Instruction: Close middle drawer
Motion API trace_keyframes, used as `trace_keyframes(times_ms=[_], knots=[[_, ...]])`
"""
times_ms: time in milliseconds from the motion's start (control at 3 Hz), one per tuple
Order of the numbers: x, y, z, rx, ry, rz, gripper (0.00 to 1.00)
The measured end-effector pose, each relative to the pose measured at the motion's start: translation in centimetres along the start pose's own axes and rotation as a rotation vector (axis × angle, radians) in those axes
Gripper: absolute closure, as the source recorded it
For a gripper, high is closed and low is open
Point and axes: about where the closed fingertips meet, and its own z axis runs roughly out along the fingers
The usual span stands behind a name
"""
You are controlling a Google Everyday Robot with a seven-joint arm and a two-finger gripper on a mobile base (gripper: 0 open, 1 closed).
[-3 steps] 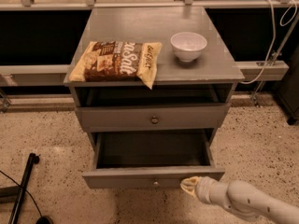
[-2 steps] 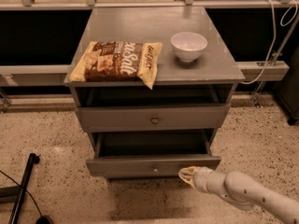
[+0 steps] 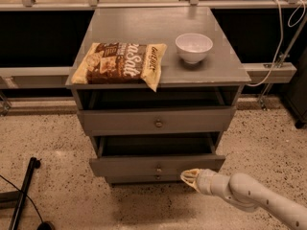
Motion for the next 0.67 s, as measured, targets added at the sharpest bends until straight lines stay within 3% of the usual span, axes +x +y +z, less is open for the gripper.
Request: trace_keyframes(times_ms=[667], knots=[[-1.2,-3.6,4.8,0.049,-0.095,-0.038,1.00]])
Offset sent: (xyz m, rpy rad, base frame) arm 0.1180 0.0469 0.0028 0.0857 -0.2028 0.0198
